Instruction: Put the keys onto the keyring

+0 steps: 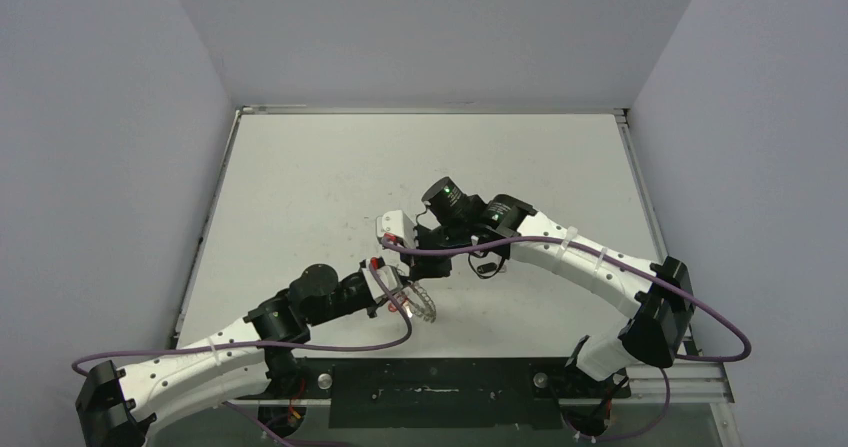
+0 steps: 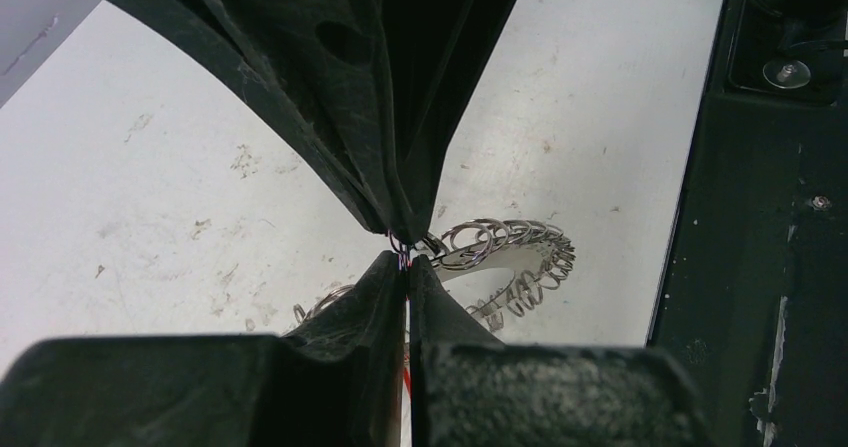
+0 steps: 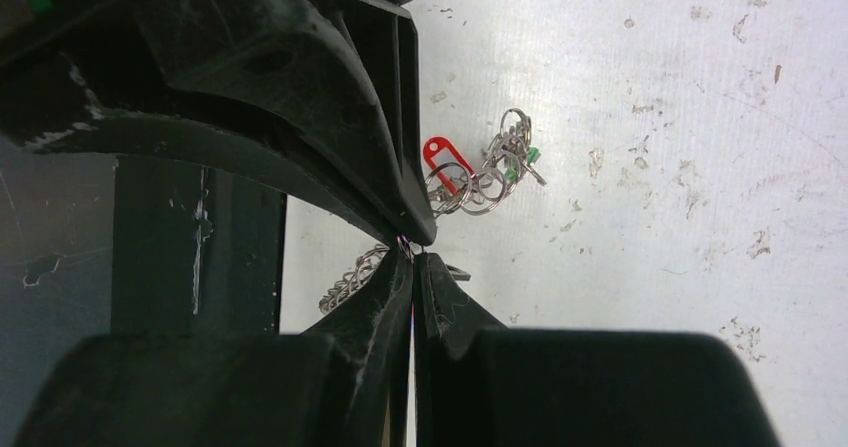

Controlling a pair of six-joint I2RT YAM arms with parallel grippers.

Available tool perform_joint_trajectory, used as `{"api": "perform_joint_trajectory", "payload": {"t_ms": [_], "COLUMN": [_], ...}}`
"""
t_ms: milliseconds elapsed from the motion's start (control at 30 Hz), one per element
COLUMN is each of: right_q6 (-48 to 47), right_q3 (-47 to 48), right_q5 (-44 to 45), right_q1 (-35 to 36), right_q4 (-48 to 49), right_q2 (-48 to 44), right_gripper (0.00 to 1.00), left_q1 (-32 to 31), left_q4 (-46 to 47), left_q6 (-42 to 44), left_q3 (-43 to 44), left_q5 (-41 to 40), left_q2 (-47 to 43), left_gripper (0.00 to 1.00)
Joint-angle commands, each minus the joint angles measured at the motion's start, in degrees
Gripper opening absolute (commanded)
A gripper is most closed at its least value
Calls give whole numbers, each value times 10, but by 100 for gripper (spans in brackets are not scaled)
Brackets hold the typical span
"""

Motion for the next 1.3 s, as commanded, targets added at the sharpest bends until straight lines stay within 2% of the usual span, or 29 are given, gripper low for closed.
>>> {"api": "perform_joint_trajectory", "payload": {"t_ms": [0, 400, 733, 933, 1267], "right_q6": [10, 19, 44, 64, 70], "right_q3": [7, -26, -84, -125, -164], "right_q5": [-13, -42, -90, -95, -126], "right_q1": [-20, -44, -56, -70, -82], "right_q4": [36, 64, 155, 205, 252], "right_q2": [-7, 17, 9, -9, -41], "right_gripper": [0, 0, 0, 8, 10], "left_q1": [-2, -1, -1, -1, -1], "left_q4": [5, 30, 57, 59, 77], "left_q6": [-1, -8, -14, -16, -19], "left_q3": [17, -3, -18, -23, -34], "left_q5": [-6, -12, -18, -18, -15], "left_q2": [-30, -71, -96, -108, -120], "left_gripper": [0, 0, 0, 0, 0]}}
